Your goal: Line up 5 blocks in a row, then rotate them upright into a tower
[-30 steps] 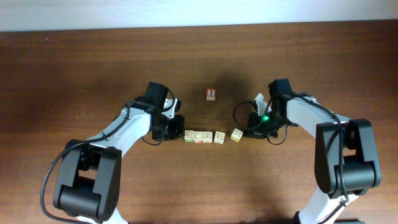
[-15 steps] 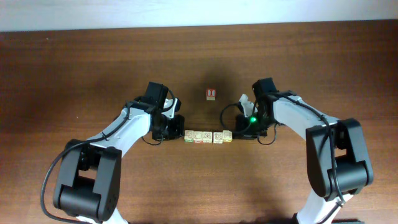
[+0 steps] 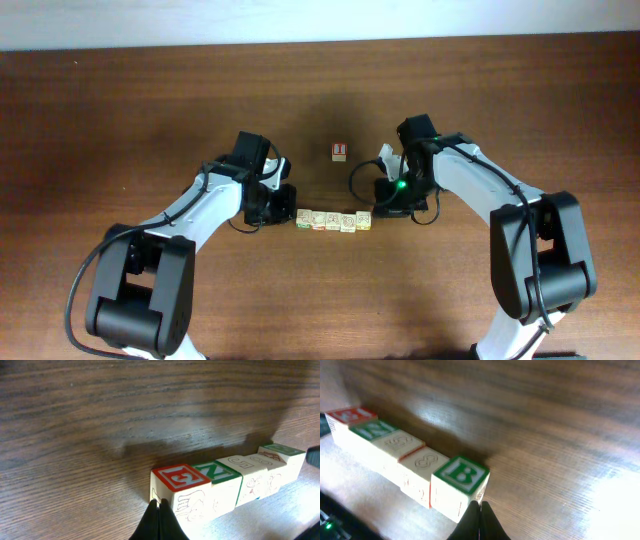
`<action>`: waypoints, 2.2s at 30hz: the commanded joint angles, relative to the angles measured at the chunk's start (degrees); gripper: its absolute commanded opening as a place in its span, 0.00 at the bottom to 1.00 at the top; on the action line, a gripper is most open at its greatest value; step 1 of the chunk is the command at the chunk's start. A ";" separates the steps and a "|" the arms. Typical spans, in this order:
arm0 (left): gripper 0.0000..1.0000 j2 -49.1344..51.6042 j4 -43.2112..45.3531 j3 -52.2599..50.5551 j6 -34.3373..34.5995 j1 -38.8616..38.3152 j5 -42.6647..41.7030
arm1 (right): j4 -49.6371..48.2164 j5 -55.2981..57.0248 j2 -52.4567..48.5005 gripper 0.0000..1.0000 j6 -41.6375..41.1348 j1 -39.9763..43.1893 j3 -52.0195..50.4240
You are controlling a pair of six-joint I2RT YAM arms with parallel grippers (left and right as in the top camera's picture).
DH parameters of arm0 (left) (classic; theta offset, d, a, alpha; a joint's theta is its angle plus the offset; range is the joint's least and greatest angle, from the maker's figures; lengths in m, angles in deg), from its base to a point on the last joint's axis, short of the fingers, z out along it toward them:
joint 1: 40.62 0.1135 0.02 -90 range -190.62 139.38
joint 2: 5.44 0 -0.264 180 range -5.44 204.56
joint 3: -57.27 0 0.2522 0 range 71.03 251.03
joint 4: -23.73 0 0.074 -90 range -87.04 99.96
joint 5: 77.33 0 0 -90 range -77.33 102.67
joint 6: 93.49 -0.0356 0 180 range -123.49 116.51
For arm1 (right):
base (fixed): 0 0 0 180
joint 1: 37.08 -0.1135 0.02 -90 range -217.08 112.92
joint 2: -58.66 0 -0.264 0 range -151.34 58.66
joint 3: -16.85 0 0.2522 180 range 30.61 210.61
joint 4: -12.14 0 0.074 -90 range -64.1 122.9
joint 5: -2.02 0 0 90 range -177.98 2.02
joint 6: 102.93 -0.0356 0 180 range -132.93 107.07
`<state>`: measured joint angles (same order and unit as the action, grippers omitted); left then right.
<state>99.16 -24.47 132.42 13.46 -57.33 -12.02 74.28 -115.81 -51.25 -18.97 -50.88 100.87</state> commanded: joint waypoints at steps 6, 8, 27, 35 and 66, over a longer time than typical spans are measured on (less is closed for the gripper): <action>0.00 0.57 0.20 -0.28 0.33 -0.17 -1.03 | -8.81 2.99 -0.98 0.04 -1.97 -0.24 1.11; 0.00 0.57 0.20 -0.28 0.33 -0.17 -1.05 | -9.42 3.02 -2.23 0.04 -2.78 -1.68 1.11; 0.00 0.57 0.15 -0.28 0.33 -0.17 -1.05 | -7.89 -0.22 -2.97 0.04 -1.25 -3.89 1.11; 0.00 0.57 0.15 -0.28 0.33 -0.17 -1.03 | -7.56 -0.15 -2.97 0.04 -0.98 -4.68 1.11; 0.00 0.57 0.20 -0.28 -4.26 -0.17 -1.22 | -1.70 -9.73 0.00 0.04 3.67 5.51 -5.77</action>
<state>99.16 -24.43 132.39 10.57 -57.37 -10.97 72.55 -124.53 -51.95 -15.52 -45.07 95.40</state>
